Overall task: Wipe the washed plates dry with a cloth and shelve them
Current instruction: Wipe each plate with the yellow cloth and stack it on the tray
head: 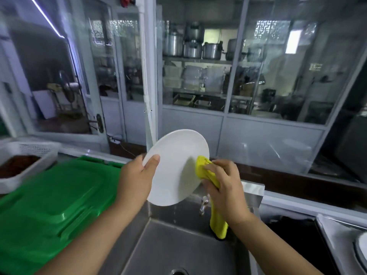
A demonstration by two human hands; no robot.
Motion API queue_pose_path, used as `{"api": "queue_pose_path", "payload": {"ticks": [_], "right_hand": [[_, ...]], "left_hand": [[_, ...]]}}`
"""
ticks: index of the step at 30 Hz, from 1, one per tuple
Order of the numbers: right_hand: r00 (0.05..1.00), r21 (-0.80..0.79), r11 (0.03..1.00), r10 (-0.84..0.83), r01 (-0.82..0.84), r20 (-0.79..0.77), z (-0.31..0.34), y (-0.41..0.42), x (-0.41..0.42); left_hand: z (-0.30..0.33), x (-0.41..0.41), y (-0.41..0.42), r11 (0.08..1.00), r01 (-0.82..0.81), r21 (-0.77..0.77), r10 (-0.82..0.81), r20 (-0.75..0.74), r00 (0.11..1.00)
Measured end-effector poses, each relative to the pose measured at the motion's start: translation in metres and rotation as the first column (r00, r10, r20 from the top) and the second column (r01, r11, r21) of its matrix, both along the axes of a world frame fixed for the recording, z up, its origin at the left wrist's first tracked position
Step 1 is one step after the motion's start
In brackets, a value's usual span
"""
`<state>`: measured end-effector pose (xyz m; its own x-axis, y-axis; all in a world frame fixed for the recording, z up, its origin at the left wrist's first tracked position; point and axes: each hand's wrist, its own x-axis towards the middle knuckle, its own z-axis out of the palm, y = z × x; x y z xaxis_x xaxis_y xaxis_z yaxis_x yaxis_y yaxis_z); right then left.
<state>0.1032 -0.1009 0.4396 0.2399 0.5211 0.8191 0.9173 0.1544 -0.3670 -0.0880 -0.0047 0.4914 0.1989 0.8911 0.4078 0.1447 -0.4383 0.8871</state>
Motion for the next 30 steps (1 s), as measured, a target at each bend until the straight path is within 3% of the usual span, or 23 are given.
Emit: {"api": "queue_pose_path", "payload": {"ticks": [6,11,14,22,30], "right_hand": [[0.993,0.105,0.988,-0.116,0.114,0.01,0.05,0.015,-0.014],[0.91,-0.02,0.944,-0.31,0.328,0.276,0.037,0.016,-0.027],[0.824,0.029,0.891,-0.431,0.453,0.367,0.046,0.019,-0.034],[0.828,0.075,0.917,-0.387,0.391,0.406,0.076,0.051,-0.087],[0.764,0.055,0.97,-0.222,0.239,0.606,0.038,0.036,-0.095]], "left_hand": [[0.025,-0.003,-0.011,0.991,0.063,-0.119,-0.041,0.175,0.984],[0.029,-0.01,0.0,0.943,0.177,-0.282,-0.096,0.278,0.956],[0.027,-0.015,0.009,0.925,0.193,-0.327,-0.095,0.292,0.952],[0.038,-0.009,0.017,0.895,0.296,-0.334,-0.163,0.373,0.913],[0.054,-0.016,0.032,0.899,0.347,-0.268,-0.219,0.411,0.885]]}}
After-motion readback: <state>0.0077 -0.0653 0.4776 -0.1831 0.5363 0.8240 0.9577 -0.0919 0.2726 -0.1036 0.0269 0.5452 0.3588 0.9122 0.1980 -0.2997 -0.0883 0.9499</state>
